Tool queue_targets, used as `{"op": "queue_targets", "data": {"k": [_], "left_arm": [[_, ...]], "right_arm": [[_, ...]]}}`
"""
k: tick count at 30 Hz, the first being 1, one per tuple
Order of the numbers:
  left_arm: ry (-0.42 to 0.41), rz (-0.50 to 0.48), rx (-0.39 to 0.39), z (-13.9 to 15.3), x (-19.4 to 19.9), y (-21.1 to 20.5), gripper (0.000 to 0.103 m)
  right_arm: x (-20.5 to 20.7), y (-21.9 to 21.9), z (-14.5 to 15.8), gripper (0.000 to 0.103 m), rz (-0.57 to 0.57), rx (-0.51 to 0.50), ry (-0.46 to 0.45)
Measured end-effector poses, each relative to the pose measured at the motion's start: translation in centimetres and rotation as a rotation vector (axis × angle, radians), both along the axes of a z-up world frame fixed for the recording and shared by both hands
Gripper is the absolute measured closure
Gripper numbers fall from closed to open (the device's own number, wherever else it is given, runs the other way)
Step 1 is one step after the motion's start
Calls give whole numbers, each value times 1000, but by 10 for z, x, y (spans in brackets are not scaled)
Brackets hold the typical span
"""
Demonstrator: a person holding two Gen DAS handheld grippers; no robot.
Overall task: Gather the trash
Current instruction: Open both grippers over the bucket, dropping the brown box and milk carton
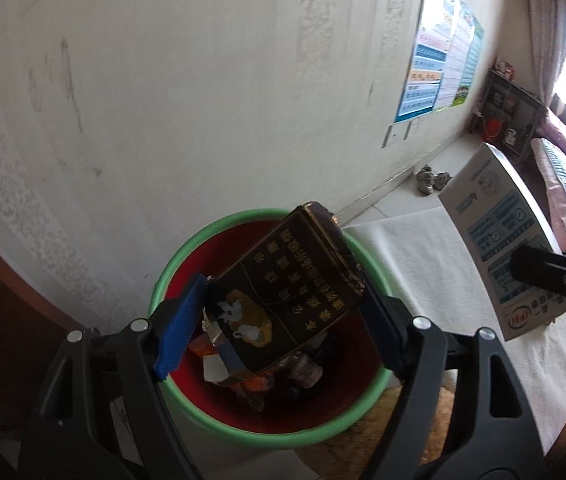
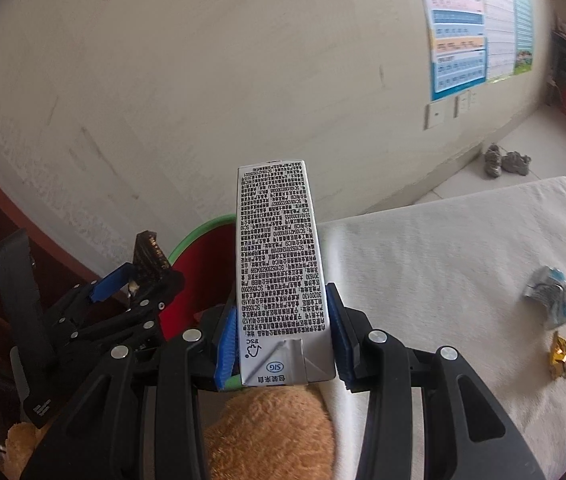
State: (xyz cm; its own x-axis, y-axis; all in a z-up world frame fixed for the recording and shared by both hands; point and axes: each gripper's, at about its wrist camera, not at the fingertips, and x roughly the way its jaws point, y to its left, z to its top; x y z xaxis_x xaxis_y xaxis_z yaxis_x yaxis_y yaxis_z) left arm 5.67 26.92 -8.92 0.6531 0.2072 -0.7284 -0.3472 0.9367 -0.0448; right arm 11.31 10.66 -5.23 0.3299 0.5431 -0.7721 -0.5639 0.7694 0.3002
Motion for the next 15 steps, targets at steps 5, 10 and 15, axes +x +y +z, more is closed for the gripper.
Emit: {"op": "queue_targets", "data": {"k": [5, 10, 15], "left_arm": [[23, 33, -25, -13, -2, 14, 29], [51, 55, -44, -25, -2, 22, 29], [64, 66, -45, -31, -1, 29, 29]], "right_arm": [[-2, 24, -11, 64, 53, -19, 17], [-6, 42, -18, 64, 91, -34, 25], [-3, 51, -25, 64, 106, -36, 38]]}}
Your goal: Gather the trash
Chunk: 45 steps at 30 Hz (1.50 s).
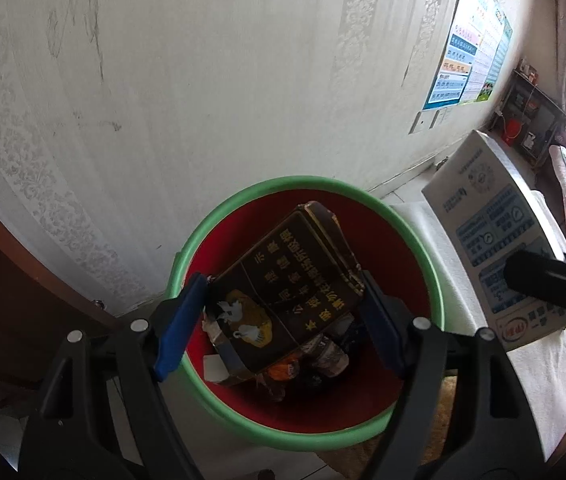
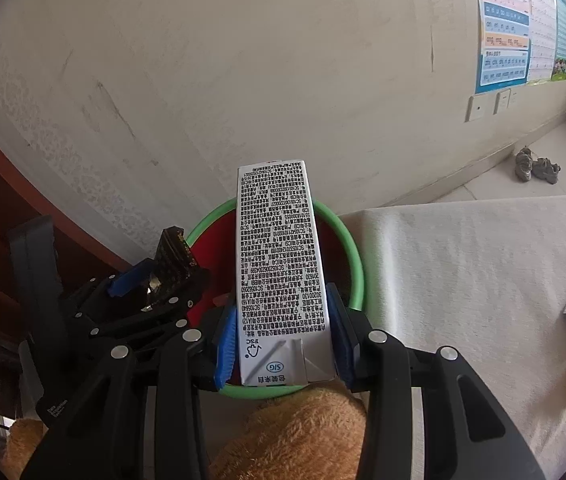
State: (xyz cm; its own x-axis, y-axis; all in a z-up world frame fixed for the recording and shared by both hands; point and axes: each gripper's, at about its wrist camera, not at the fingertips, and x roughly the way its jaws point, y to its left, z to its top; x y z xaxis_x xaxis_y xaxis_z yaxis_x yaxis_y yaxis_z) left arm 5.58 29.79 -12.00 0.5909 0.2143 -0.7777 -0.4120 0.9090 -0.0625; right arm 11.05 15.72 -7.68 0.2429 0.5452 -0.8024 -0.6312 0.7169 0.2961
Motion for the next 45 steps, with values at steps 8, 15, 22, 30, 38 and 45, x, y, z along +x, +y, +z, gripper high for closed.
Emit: {"op": "queue_targets", "data": {"k": [8, 15, 22, 30, 38, 45], "left_arm": [[11, 11, -26, -6, 4, 7, 27], [36, 15, -49, -18, 7, 7, 20], [24, -15, -47, -16, 7, -8, 19], [1, -84, -24, -6, 13, -41, 18], [-10, -195, 10, 9, 22, -96, 14], [-29, -303, 25, 25, 31, -150, 13]], "right_arm": [[1, 11, -4, 64, 14, -3, 0], [7, 0, -10, 50, -22, 35, 28], [20, -79, -16, 44, -185, 11, 15], [55, -259, -63, 36, -599, -263, 5], [79, -338, -106, 36, -701, -276, 102], [77, -328, -104, 77, -615, -205, 121]]}}
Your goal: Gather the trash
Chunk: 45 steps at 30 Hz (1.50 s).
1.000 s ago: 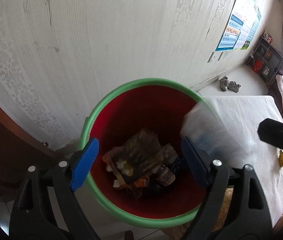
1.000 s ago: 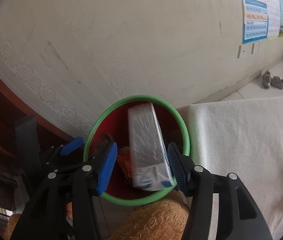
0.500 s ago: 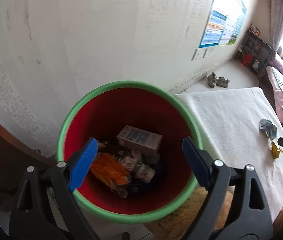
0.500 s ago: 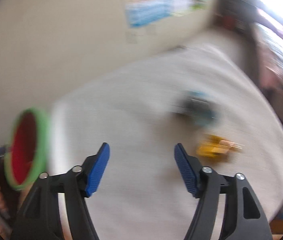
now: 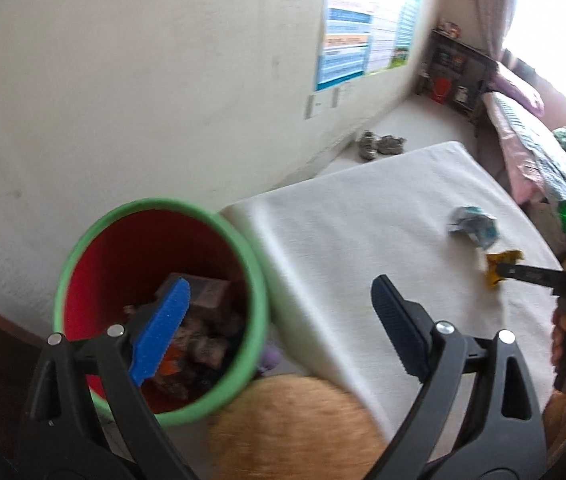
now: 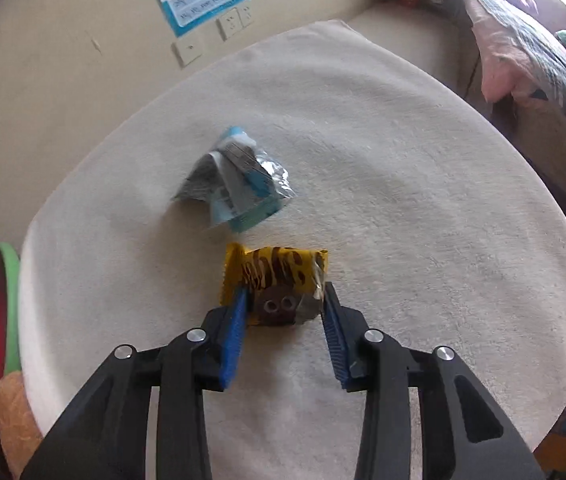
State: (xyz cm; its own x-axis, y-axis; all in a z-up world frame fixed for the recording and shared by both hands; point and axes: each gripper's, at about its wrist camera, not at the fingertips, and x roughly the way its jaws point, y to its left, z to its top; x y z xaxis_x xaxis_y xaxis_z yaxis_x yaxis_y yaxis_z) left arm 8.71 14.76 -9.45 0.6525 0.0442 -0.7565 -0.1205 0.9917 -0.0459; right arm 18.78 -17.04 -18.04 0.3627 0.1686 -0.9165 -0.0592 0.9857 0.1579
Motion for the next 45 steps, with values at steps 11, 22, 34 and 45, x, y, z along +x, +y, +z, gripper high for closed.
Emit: {"op": "queue_targets", "data": {"k": [11, 22, 34, 45], "left_arm": [[44, -244, -97, -22, 82, -141, 11], [176, -288, -6, -74, 175, -257, 12], [269, -266, -52, -87, 162, -211, 80], [289, -347, -80, -70, 60, -173, 80]], "right_arm": [[-59, -52, 29, 76, -163, 216, 49], [-67, -94, 53, 74, -267, 344, -3], [-53, -88, 43, 74, -256, 328, 11], [-49, -65, 11, 73, -178, 215, 120]]}}
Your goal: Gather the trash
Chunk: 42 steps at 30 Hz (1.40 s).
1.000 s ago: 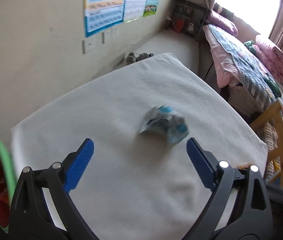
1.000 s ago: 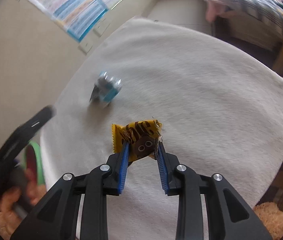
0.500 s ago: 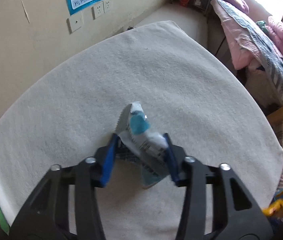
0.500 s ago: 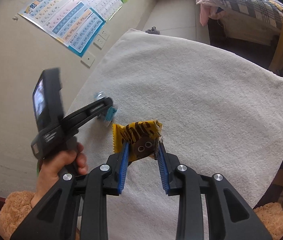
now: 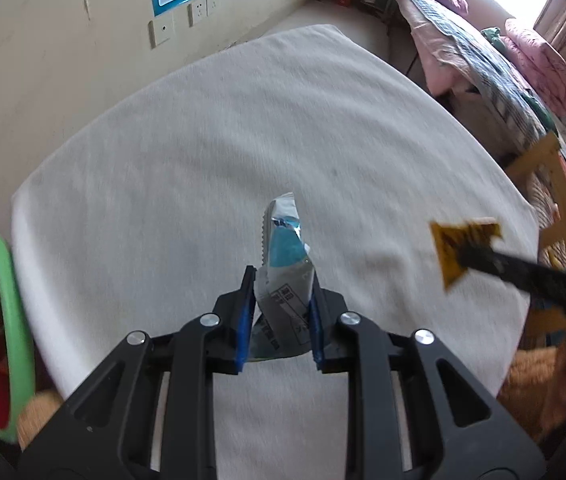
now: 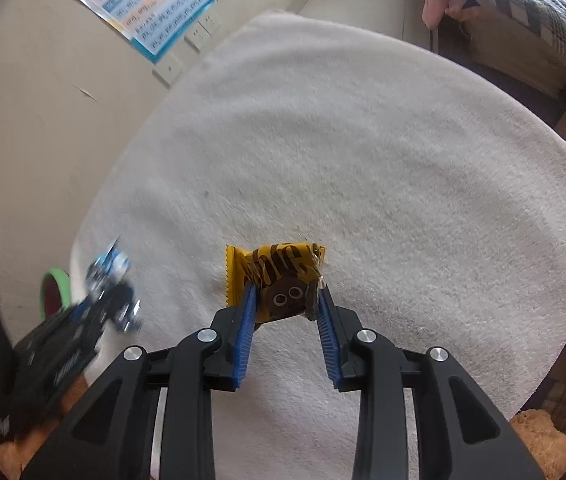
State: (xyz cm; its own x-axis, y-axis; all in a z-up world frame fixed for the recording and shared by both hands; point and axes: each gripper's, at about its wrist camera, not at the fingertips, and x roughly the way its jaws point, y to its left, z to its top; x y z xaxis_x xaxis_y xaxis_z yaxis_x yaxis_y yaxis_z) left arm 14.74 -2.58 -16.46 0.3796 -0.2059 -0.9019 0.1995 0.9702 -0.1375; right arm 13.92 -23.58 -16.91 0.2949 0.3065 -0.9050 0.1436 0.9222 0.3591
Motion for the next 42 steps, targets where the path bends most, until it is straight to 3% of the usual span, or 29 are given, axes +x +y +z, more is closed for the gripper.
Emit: {"op": "queue_targets", "data": {"k": [3, 7, 9, 11, 14, 20, 26, 28, 30, 32, 33, 35, 38, 42], "left_arm": [[-3, 13, -42, -1, -16, -1, 73], [10, 17, -68, -5, -28, -5, 55], [-5, 18, -64, -4, -31, -7, 46], [-32, 19, -64, -1, -35, -8, 35], [-81, 39, -62, 2, -39, -6, 26], [-151, 6, 62, -1, -47, -15, 21], [-52, 4, 14, -12, -43, -14, 21], [-24, 13, 8, -17, -42, -13, 21], [3, 16, 3, -22, -42, -11, 31], [31, 7, -3, -27, -41, -11, 50], [35, 3, -6, -28, -42, -10, 53], [30, -2, -14, -25, -42, -9, 71], [-8, -5, -10, -14, -43, -6, 76], [-71, 6, -18, 8, -42, 3, 82]], "right_arm": [[1, -1, -8, 71, -6, -16, 19], [-1, 4, -4, 65, 3, -34, 12], [-3, 4, 3, 43, 4, -57, -13], [-5, 3, 6, 36, -3, -66, -32], [-4, 0, 2, 31, -18, -57, -15], [-4, 1, -6, 31, -18, -55, 27], [-6, 7, -7, 31, 12, -56, 18], [-5, 9, -7, 31, 23, -54, 16], [-5, 11, -8, 37, 30, -43, 13], [-5, 14, -8, 49, 40, -40, 14], [-5, 15, -9, 57, 49, -40, 15], [-5, 17, -8, 64, 55, -35, 6], [-6, 18, -1, 82, 54, -17, -33], [-7, 20, 16, 90, 48, -13, -109]]}}
